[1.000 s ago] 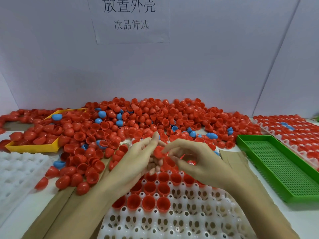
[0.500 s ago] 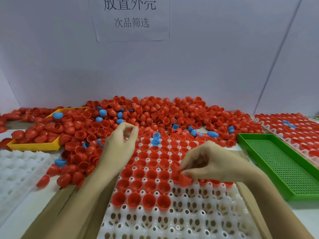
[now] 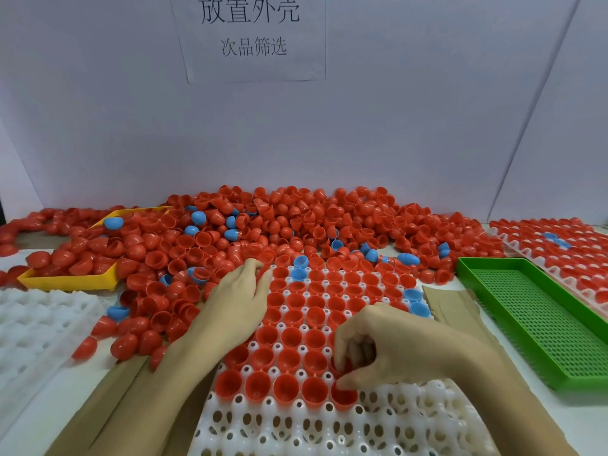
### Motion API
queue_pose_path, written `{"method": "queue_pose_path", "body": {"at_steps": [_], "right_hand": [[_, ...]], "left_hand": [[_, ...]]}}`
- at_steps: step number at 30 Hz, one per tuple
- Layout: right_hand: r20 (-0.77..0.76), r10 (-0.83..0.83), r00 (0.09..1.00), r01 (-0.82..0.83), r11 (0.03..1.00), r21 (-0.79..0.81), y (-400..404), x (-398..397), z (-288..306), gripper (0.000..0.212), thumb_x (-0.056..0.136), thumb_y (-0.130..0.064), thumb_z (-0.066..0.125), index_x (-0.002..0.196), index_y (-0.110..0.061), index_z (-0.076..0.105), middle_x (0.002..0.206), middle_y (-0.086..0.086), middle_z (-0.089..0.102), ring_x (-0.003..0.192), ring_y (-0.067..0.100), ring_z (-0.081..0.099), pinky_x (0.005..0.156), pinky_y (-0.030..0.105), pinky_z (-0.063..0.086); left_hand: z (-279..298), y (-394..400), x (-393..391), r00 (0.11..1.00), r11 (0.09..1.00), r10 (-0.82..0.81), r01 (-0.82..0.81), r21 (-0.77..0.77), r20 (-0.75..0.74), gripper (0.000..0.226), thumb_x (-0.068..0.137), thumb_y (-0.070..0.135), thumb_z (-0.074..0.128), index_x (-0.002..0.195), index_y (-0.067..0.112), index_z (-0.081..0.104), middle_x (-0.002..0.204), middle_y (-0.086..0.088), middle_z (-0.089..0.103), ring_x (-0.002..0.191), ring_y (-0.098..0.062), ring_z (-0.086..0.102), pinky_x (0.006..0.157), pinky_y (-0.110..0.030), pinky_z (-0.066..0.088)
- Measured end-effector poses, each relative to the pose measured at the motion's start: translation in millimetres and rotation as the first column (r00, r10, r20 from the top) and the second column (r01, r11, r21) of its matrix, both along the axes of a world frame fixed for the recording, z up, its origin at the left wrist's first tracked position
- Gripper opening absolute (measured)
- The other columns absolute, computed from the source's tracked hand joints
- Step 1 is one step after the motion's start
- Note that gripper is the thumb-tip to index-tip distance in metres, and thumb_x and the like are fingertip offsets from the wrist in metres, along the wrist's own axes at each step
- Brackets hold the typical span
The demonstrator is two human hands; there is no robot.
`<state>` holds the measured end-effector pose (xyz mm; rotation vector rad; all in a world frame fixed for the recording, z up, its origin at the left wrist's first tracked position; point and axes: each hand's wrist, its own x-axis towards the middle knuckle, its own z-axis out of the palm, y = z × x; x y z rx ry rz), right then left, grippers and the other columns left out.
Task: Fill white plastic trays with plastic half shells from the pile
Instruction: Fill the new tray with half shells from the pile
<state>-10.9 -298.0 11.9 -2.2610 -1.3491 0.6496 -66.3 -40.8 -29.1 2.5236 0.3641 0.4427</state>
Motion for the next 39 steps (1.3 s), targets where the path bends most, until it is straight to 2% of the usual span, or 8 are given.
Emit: {"method": "queue_pose_path", "body": {"at_steps": [6, 10, 14, 18, 25, 31, 35, 39], "right_hand": [[-0.043, 0.024, 0.999, -0.022, 0.999, 0.046, -2.5, 6.7, -0.1, 0.021, 0.086, -0.039, 0.086, 0.095, -0.022, 0.079, 0.079, -0.006, 0.076, 0.066, 0.006, 0.070, 0.062, 0.017, 0.054], [-0.143, 0.003, 0.990, 0.028, 0.976, 0.216, -12.9, 19.5, 8.9, 0.021, 0.092, -0.043, 0.079, 0.090, -0.022, 0.079, 0.066, -0.010, 0.069, 0.051, 0.000, 0.055, 0.050, 0.010, 0.040], [-0.154, -0.211, 0.965, 0.259, 0.848, 0.462, -31.2, 43.6, 8.8, 0.037, 0.098, -0.050, 0.067, 0.078, -0.021, 0.077, 0.053, -0.006, 0.052, 0.044, 0.008, 0.042, 0.048, 0.015, 0.035], [-0.190, -0.429, 0.883, 0.456, 0.690, 0.562, -39.4, 63.3, -7.2, 0.046, 0.101, -0.049, 0.061, 0.071, -0.018, 0.076, 0.052, 0.001, 0.048, 0.048, 0.015, 0.039, 0.050, 0.020, 0.035], [-0.199, -0.491, 0.848, 0.502, 0.623, 0.600, -39.5, 76.1, -24.3, 0.049, 0.104, -0.044, 0.060, 0.066, -0.015, 0.073, 0.046, -0.004, 0.047, 0.043, 0.009, 0.038, 0.048, 0.014, 0.035], [-0.170, -0.490, 0.855, 0.460, 0.564, 0.685, -40.4, 78.1, -22.6, 0.046, 0.105, -0.040, 0.061, 0.069, -0.014, 0.076, 0.048, -0.004, 0.052, 0.045, 0.009, 0.045, 0.053, 0.014, 0.041], [-0.166, -0.489, 0.856, 0.449, 0.546, 0.707, -43.0, 79.4, -23.7, 0.047, 0.104, -0.040, 0.060, 0.068, -0.014, 0.075, 0.048, -0.003, 0.052, 0.045, 0.009, 0.045, 0.054, 0.016, 0.042], [-0.142, -0.513, 0.846, 0.441, 0.526, 0.727, -43.6, 83.3, -23.9, 0.047, 0.104, -0.039, 0.061, 0.066, -0.016, 0.074, 0.047, -0.003, 0.053, 0.045, 0.008, 0.046, 0.053, 0.018, 0.042]], "left_hand": [[-1.9, 1.6, -0.9, 1.000, 0.996, 0.018, -0.020, 0.084, 0.024, 0.036, 0.108, 0.040, 0.036, 0.127, 0.017, 0.056, 0.117, 0.002, 0.063, 0.107, -0.016, 0.060, 0.088, -0.030, 0.049], [1.6, 4.3, -0.9, 0.997, 0.997, 0.033, -0.038, 0.073, 0.066, 0.035, 0.108, 0.038, 0.040, 0.130, 0.017, 0.057, 0.124, -0.002, 0.064, 0.111, -0.019, 0.061, 0.091, -0.032, 0.047], [3.2, 7.1, -0.6, 0.993, 0.997, 0.031, -0.039, 0.067, 0.117, 0.036, 0.108, 0.037, 0.042, 0.139, 0.020, 0.050, 0.141, 0.003, 0.053, 0.117, -0.016, 0.060, 0.089, -0.028, 0.042], [1.9, 5.8, -0.8, 0.987, 0.996, 0.005, -0.018, 0.082, 0.159, 0.032, 0.107, 0.032, 0.046, 0.134, 0.018, 0.055, 0.136, 0.003, 0.056, 0.116, -0.016, 0.061, 0.089, -0.027, 0.044], [1.9, -1.7, 17.9, 0.972, 0.989, -0.104, 0.079, 0.121, 0.210, 0.018, 0.105, 0.025, 0.053, 0.117, 0.021, 0.066, 0.118, 0.011, 0.057, 0.115, -0.009, 0.053, 0.099, -0.025, 0.039], [28.1, 11.9, 91.1, 0.990, 0.960, -0.137, 0.126, 0.249, 0.029, 0.030, 0.107, 0.027, 0.046, 0.128, 0.016, 0.065, 0.136, -0.003, 0.054, 0.128, -0.024, 0.049, 0.107, -0.041, 0.043], [39.7, 36.6, 132.0, 0.975, 0.792, -0.033, 0.159, 0.589, -0.219, 0.042, 0.110, 0.025, 0.036, 0.151, 0.029, 0.048, 0.164, -0.006, 0.031, 0.149, -0.028, 0.030, 0.115, -0.050, 0.036], [30.9, 48.2, 152.5, 0.927, 0.700, 0.031, 0.247, 0.670, -0.374, 0.056, 0.104, 0.017, 0.051, 0.156, 0.034, 0.038, 0.170, -0.004, 0.015, 0.153, -0.028, 0.021, 0.119, -0.053, 0.025]]}}
